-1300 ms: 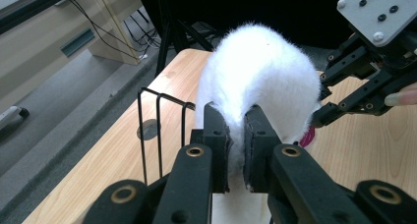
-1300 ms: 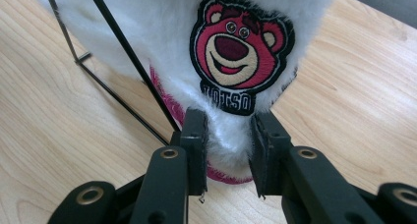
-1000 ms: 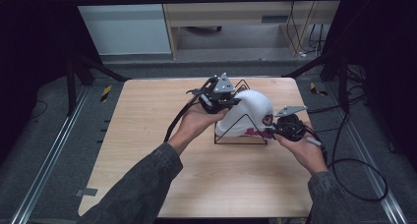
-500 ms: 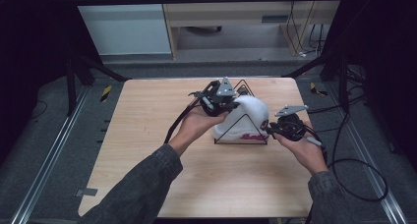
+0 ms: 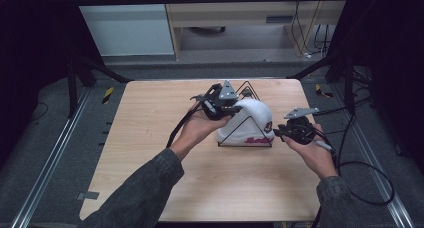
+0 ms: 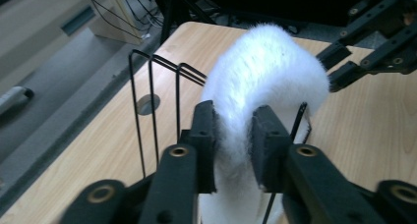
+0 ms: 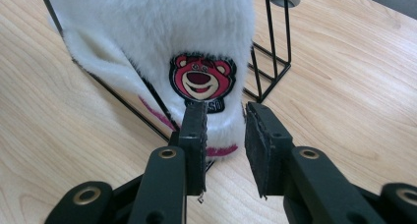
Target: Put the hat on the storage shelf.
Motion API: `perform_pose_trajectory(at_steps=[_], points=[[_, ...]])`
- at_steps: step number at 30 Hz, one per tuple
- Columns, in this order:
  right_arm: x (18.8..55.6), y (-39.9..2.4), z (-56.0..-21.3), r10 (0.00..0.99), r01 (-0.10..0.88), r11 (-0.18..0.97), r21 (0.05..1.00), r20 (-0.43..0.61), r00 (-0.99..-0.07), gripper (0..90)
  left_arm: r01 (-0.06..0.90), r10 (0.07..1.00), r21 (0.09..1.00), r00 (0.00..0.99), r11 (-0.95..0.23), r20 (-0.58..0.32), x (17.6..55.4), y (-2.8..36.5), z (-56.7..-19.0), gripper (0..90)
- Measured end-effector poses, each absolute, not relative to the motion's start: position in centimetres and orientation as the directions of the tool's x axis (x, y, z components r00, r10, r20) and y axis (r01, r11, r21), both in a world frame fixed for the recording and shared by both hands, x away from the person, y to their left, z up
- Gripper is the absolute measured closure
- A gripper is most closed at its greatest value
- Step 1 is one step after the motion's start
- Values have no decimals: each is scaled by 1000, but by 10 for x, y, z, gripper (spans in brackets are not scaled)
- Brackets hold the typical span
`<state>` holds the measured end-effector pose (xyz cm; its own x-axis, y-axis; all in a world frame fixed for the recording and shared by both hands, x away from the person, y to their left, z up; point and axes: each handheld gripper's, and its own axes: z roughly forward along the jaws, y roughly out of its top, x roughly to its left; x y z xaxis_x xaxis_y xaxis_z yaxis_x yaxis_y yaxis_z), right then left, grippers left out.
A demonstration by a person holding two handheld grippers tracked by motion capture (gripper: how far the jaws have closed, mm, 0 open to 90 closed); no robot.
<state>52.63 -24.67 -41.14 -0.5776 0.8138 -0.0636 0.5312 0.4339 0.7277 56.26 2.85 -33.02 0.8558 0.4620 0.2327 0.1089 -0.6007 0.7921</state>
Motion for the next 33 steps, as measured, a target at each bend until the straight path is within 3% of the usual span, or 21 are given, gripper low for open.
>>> perform_pose_trajectory(at_steps=[3, 7, 16, 21, 22, 27, 30, 33], points=[[524, -250, -412, 816, 532, 440, 724, -74, -574, 701, 87, 466, 797, 846, -598, 257, 560, 30, -327, 699], [516, -262, -414, 837, 554, 419, 719, -69, -543, 701, 72, 481, 816, 836, -573, 264, 554, 34, -322, 592], [506, -267, -407, 838, 548, 409, 730, -62, -542, 687, 45, 499, 842, 822, -538, 275, 537, 37, -308, 488], [496, -265, -400, 844, 534, 405, 742, -77, -531, 566, 52, 502, 841, 821, -539, 271, 532, 33, -309, 378], [492, -265, -399, 846, 535, 402, 743, -78, -528, 515, 58, 498, 838, 825, -543, 266, 530, 32, -309, 323], [482, -263, -398, 851, 527, 389, 755, -77, -519, 423, 68, 464, 827, 852, -558, 243, 523, 32, -313, 192], [470, -259, -399, 855, 510, 379, 772, -81, -513, 327, 86, 468, 832, 856, -548, 221, 516, 39, -318, 145], [463, -256, -399, 857, 503, 374, 779, -82, -509, 294, 96, 476, 840, 855, -534, 204, 513, 44, -322, 131]])
